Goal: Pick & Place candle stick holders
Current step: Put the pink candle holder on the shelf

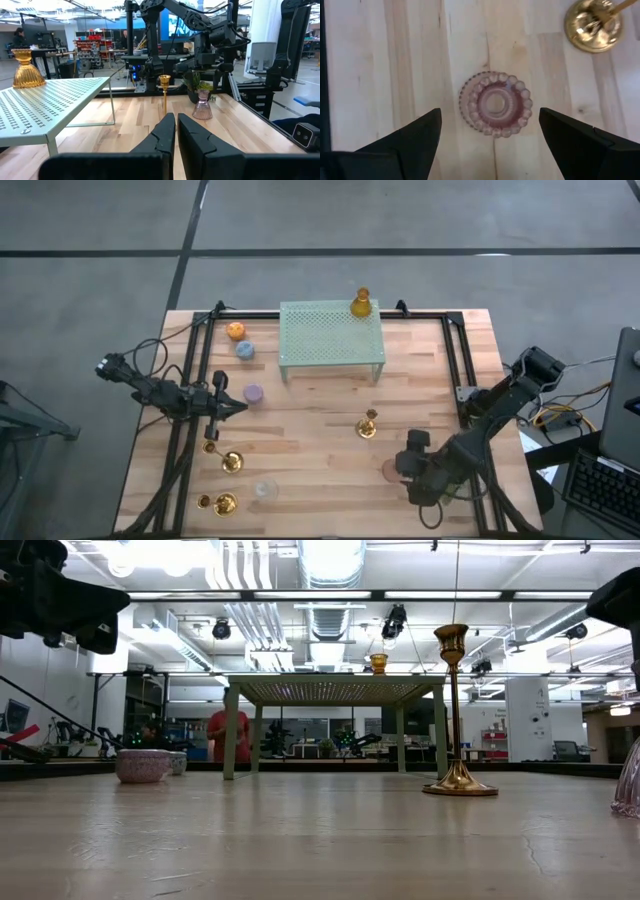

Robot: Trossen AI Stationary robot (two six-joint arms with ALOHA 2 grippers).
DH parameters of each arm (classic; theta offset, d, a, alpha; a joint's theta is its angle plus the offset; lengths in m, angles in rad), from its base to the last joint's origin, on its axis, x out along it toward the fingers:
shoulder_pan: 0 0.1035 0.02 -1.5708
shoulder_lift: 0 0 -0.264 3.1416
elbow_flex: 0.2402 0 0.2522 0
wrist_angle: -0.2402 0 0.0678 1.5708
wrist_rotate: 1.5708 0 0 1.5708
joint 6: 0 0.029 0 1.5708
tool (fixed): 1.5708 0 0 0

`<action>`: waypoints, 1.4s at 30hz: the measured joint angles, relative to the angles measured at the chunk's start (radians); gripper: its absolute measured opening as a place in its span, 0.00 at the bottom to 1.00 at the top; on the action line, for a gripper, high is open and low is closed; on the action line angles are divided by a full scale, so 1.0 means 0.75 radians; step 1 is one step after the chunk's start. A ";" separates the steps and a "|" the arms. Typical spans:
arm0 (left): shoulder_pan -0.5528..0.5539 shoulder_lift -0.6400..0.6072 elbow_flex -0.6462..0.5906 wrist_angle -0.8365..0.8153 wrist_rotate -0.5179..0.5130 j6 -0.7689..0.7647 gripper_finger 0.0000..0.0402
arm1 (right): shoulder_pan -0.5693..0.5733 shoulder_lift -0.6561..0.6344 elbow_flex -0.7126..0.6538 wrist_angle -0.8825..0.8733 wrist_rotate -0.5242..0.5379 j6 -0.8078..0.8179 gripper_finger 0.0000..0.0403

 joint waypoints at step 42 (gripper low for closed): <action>0.000 0.000 0.000 0.000 0.000 0.000 0.06 | 0.074 0.003 -0.250 0.374 0.319 -0.011 0.48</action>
